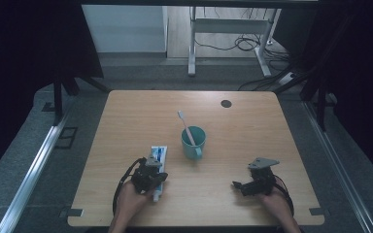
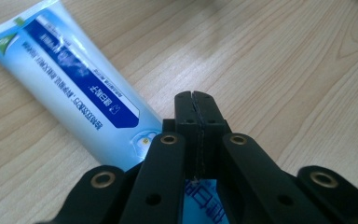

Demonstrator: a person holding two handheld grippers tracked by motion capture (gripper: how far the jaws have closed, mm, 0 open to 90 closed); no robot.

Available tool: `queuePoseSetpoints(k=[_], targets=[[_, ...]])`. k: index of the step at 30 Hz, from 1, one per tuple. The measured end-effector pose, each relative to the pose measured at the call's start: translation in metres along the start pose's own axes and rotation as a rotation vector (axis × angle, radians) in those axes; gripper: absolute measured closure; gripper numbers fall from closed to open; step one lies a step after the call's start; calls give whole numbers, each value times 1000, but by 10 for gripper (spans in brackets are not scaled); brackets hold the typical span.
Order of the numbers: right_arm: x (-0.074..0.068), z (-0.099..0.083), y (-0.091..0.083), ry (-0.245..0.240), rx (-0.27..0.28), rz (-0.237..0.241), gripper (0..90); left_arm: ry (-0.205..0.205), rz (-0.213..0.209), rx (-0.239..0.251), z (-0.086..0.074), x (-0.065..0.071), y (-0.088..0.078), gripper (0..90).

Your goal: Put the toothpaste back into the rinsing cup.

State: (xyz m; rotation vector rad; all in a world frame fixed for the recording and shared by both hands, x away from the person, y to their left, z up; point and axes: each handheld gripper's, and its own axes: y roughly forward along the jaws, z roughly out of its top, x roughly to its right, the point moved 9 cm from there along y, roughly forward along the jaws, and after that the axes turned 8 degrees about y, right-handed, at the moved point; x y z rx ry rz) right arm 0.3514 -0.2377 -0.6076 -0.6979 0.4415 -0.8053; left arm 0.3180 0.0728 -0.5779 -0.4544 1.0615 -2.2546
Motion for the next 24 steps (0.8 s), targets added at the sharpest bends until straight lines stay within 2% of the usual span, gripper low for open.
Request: queuePoseSetpoints(k=[5, 17, 24], targets=[[0, 0, 0, 0, 0, 0, 3, -11, 15, -28, -7, -5, 0, 892], [0, 0, 0, 0, 0, 0, 3, -32, 69, -48, -20, -24, -15, 886], [0, 0, 0, 0, 0, 0, 3, -12, 75, -42, -15, -24, -18, 822]])
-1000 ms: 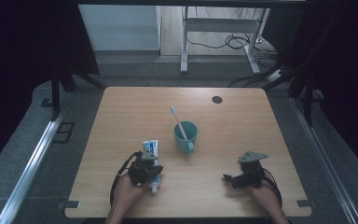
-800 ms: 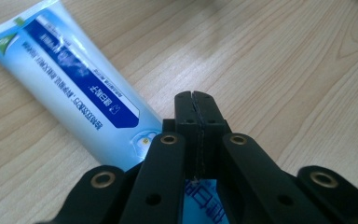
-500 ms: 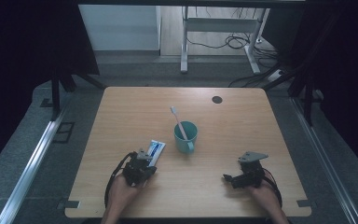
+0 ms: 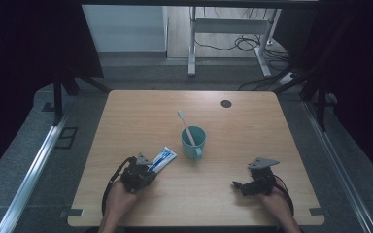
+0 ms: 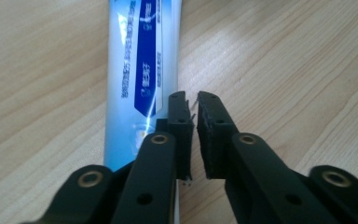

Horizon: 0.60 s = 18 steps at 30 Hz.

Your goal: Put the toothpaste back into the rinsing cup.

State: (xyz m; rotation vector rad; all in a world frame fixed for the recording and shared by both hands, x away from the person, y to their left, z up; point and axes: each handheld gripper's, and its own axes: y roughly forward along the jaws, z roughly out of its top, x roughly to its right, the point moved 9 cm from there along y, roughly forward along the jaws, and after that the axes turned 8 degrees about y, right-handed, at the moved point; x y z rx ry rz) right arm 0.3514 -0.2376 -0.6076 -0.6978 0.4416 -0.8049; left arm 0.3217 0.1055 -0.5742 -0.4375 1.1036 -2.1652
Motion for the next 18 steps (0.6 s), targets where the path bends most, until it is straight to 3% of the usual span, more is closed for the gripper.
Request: queuePoseSetpoints(k=[6, 13, 18], targets=[[0, 0, 0, 0, 0, 0, 3, 16, 25, -7, 5, -4, -7, 672], [0, 0, 0, 0, 0, 0, 3, 4, 32, -70, 0, -14, -11, 510], [0, 0, 0, 0, 0, 0, 3, -12, 12, -140, -3, -18, -8, 413]])
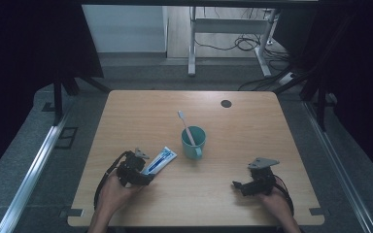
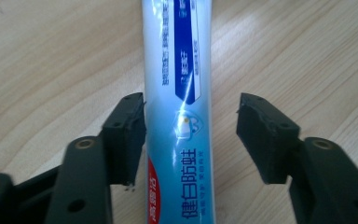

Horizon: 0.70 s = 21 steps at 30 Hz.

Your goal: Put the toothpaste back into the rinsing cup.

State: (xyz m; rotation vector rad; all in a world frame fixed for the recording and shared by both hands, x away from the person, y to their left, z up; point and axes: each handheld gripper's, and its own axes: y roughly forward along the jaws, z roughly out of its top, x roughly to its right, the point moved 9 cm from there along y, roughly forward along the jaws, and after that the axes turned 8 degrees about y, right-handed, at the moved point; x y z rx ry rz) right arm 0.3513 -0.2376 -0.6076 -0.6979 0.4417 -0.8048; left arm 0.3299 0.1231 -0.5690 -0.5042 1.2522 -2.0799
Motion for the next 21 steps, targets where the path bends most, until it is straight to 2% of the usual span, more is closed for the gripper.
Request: queuePoseSetpoints(k=[7, 21], targets=[[0, 0, 0, -1, -1, 0, 3, 15, -33, -94, 0, -1, 5, 312], [0, 0, 0, 0, -1, -1, 3, 9, -64, -267, 7, -10, 17, 298]])
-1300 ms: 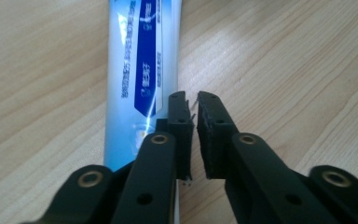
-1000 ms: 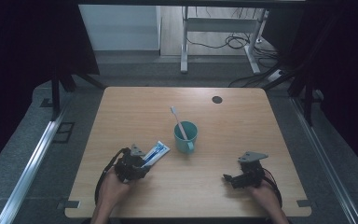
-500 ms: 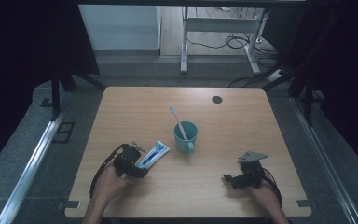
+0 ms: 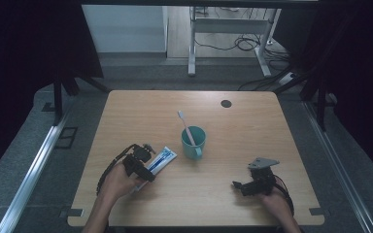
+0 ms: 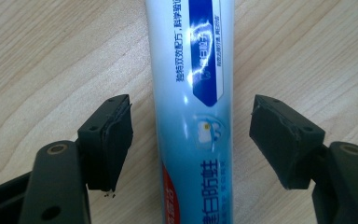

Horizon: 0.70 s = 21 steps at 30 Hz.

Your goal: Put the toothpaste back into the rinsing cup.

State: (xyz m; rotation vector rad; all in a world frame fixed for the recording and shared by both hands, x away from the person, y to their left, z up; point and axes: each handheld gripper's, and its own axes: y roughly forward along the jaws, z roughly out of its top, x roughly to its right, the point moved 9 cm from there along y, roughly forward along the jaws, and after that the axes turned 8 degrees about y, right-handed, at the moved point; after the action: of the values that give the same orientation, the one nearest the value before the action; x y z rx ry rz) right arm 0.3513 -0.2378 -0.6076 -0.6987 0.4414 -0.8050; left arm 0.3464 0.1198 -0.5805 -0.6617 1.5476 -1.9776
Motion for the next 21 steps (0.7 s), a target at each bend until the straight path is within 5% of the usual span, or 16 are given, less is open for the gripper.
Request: queuePoseSetpoints(k=[12, 21], targets=[[0, 0, 0, 1, -1, 0, 3, 4, -8, -135, 14, -4, 10, 293], [0, 0, 0, 1, -1, 0, 3, 16, 2, -195, 20, -4, 17, 375]])
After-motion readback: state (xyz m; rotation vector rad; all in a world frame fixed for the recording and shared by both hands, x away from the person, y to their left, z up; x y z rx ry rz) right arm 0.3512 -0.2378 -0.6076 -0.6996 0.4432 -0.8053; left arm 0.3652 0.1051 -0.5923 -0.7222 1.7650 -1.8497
